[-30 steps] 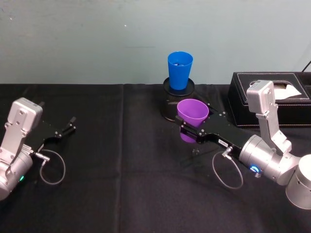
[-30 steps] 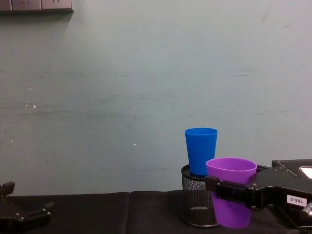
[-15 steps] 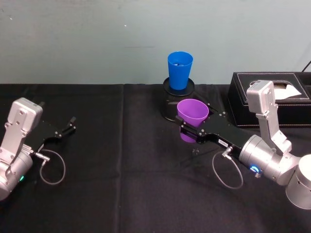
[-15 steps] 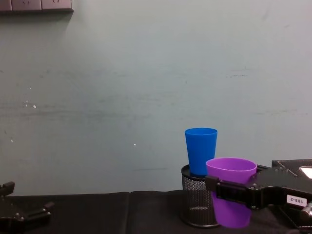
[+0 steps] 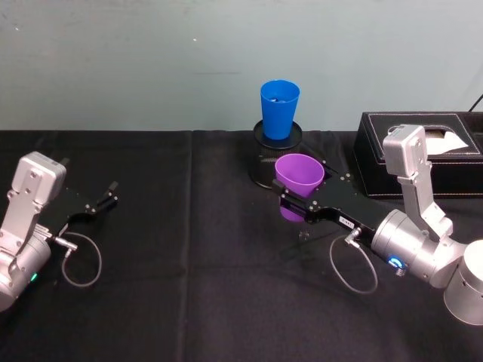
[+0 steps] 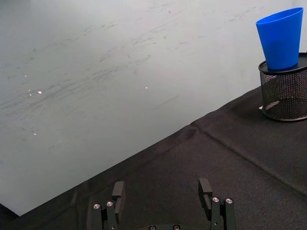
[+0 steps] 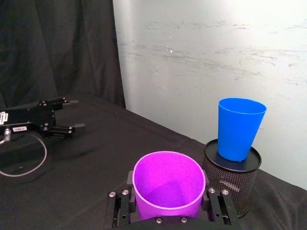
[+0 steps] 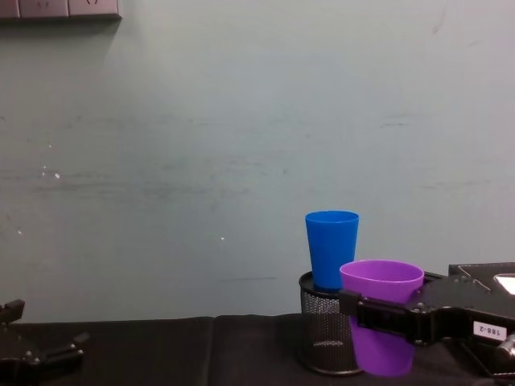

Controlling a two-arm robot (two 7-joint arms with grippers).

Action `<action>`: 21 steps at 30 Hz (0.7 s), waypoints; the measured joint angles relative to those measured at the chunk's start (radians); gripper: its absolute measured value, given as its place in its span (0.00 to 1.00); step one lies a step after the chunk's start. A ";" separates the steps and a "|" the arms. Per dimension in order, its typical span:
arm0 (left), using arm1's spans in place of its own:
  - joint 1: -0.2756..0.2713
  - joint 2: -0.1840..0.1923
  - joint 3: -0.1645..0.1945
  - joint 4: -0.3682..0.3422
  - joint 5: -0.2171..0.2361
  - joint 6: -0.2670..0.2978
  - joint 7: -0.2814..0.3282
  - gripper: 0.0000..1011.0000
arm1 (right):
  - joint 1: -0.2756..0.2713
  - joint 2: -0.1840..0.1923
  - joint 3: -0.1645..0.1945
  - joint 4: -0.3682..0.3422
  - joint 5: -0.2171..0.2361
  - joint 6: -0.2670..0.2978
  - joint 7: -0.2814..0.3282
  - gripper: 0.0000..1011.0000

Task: Pick up one cup with a gripper and tap it against the other cup.

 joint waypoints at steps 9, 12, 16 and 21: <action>0.000 0.000 0.000 0.000 0.000 0.000 0.000 0.99 | 0.000 0.000 0.000 0.000 0.000 0.000 0.000 0.73; 0.000 0.000 0.000 0.000 0.000 0.000 0.000 0.99 | 0.000 0.000 0.000 0.000 0.000 0.000 0.000 0.73; 0.000 0.000 0.000 0.000 0.000 0.000 0.000 0.99 | 0.000 0.000 0.000 0.000 0.000 0.000 0.000 0.73; 0.000 0.000 0.000 0.000 0.000 0.000 0.000 0.99 | 0.000 0.000 0.000 0.000 0.000 0.000 0.000 0.73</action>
